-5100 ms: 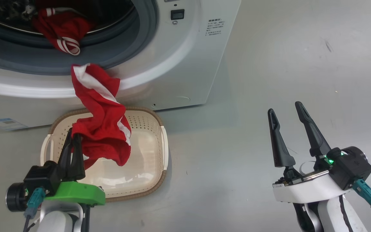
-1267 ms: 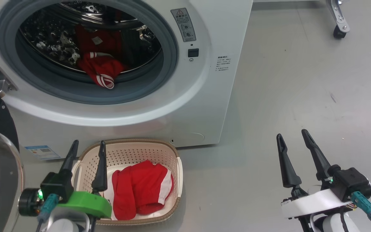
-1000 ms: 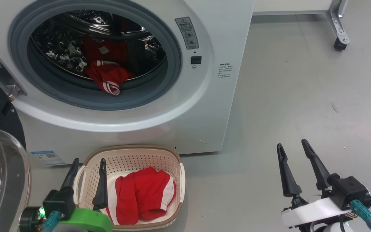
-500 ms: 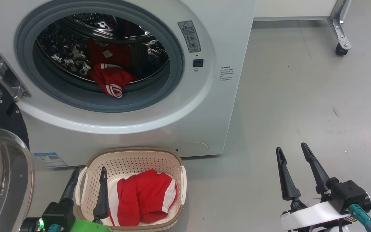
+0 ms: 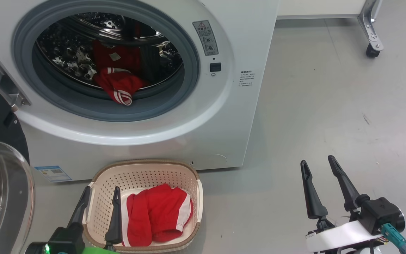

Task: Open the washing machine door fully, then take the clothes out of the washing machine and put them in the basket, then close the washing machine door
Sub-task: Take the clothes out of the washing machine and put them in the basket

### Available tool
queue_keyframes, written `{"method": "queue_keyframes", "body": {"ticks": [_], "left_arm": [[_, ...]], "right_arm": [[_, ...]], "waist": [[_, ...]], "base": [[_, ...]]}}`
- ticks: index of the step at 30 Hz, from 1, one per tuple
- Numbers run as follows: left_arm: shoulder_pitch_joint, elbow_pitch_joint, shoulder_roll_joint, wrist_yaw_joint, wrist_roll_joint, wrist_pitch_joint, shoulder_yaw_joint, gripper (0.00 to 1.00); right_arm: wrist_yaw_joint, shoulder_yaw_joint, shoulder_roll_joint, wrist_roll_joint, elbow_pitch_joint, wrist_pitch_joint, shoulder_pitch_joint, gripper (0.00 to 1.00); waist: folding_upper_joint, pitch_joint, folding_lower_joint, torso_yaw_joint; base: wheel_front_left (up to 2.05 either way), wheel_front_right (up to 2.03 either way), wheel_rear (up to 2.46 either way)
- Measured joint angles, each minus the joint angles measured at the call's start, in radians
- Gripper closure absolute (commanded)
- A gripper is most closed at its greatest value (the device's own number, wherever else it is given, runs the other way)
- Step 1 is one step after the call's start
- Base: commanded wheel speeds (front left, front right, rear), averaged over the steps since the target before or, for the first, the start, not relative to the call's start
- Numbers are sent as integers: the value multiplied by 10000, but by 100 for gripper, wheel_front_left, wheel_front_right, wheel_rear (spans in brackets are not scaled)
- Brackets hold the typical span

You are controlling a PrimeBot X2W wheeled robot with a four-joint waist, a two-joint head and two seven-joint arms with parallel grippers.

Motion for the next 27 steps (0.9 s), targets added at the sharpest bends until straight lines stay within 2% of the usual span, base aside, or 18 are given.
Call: {"method": "queue_keyframes", "body": {"ticks": [17, 27], "left_arm": [[1, -426, 12, 174, -240, 2, -295, 0], [-1011, -295, 13, 211, -255, 309, -372, 0]], "right_arm": [[10, 82, 0, -107, -443, 0, -4, 0], [38, 257, -2, -167, -784, 0, -190, 0]], "waist": [[0, 665, 1, -92], [0, 1655, 1, -258]], "base": [[0, 0, 0], [0, 0, 0]]}}
